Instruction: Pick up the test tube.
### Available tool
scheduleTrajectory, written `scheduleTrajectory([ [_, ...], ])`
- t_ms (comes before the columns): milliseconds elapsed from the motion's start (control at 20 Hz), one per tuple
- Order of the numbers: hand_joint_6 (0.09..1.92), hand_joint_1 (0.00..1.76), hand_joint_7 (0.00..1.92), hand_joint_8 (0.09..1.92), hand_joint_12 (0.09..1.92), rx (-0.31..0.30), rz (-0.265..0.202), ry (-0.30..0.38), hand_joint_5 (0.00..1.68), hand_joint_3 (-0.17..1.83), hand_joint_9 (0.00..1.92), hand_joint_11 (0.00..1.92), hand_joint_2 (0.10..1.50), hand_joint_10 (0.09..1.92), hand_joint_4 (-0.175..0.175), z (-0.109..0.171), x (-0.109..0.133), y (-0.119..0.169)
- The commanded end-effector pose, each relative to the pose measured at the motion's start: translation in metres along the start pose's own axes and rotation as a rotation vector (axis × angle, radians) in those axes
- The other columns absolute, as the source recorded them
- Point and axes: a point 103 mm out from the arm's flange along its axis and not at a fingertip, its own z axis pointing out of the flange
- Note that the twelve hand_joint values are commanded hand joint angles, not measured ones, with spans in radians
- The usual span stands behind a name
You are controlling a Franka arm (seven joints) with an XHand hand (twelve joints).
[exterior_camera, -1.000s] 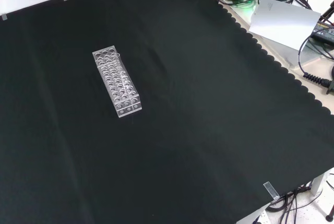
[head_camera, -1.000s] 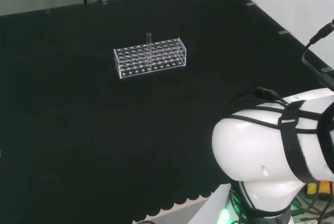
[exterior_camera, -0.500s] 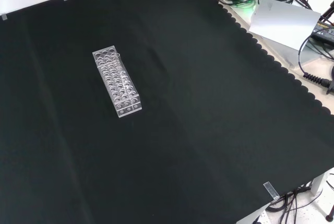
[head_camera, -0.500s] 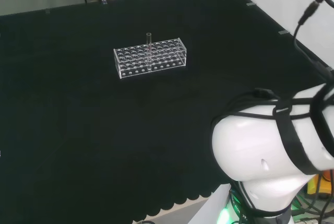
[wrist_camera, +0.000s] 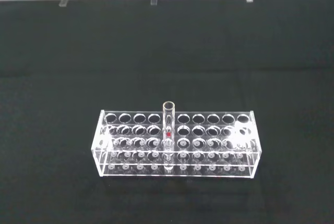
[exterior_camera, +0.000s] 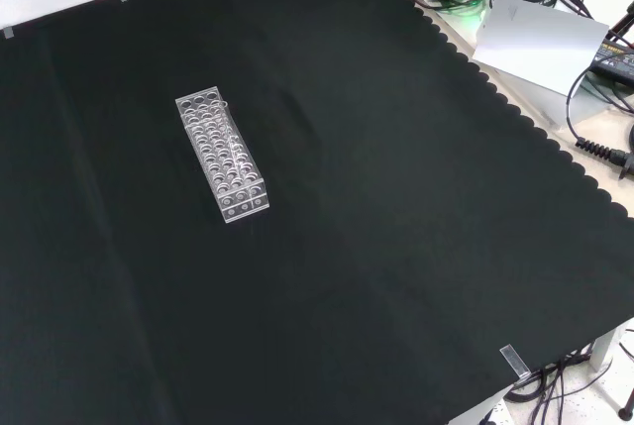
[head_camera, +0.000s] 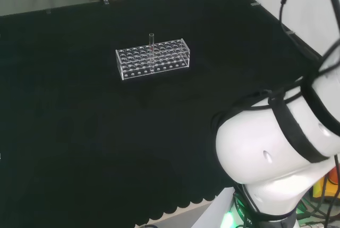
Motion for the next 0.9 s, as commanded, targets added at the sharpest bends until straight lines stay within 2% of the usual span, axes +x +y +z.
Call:
scheduleTrajectory([
  [50,0.09,0.69,0.36,0.86,1.57,0.083,0.033,0.017,0.31,0.26,0.39,0.2,0.83,0.91,-0.065,0.026,-0.009,0.057],
  [400,0.09,0.7,0.58,0.86,1.51,0.142,0.054,0.019,0.44,0.32,0.6,0.34,0.8,0.85,-0.078,0.058,-0.012,0.097],
  [650,0.11,0.75,0.64,0.87,1.5,0.2,0.065,0.029,0.53,0.33,0.62,0.35,0.79,0.85,-0.067,0.083,-0.01,0.125],
  [900,0.13,0.8,0.65,0.86,1.51,0.259,0.047,0.001,0.55,0.35,0.61,0.32,0.77,0.83,-0.063,0.109,-0.003,0.149],
])
